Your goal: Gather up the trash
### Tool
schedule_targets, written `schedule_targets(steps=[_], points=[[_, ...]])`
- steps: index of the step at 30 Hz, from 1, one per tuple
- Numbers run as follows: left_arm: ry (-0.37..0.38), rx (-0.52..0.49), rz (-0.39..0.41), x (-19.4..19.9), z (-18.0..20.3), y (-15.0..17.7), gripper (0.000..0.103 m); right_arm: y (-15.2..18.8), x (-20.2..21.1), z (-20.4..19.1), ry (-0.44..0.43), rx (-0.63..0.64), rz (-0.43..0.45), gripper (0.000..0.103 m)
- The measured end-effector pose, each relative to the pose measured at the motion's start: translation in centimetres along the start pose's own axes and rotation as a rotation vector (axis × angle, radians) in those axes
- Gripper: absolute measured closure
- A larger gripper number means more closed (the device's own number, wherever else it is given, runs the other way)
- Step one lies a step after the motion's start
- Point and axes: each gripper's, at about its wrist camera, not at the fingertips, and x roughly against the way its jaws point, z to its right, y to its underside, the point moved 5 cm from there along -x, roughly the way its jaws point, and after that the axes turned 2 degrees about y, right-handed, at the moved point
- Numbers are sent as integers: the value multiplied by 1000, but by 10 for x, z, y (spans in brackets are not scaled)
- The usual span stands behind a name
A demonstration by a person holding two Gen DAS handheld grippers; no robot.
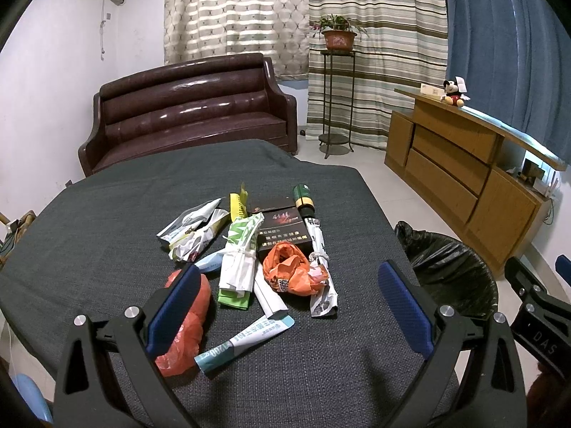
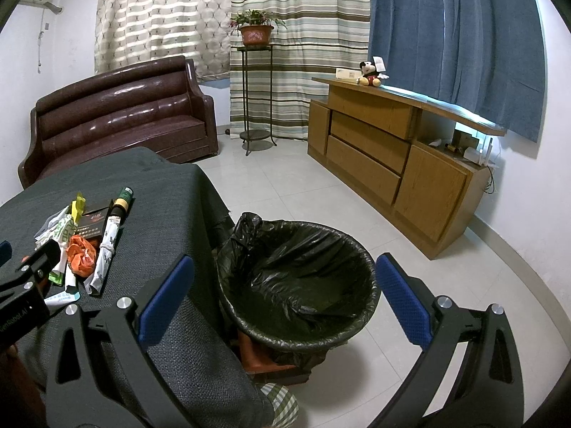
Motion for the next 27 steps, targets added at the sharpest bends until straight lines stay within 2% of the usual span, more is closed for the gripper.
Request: schedule_targets(steps=[9, 23, 25, 27], points=[[0, -1, -1, 0, 1, -1, 6, 0, 0, 0, 0, 0, 0, 4], [2, -4, -2, -4, -16, 10, 6, 0, 0, 0, 0, -1, -3, 4], [-3, -1, -3, 0, 2, -1, 6, 0, 0, 0, 1, 0, -1, 4], [-3, -2, -3, -1, 1, 0, 6, 0, 0, 0, 0, 0, -1, 4]])
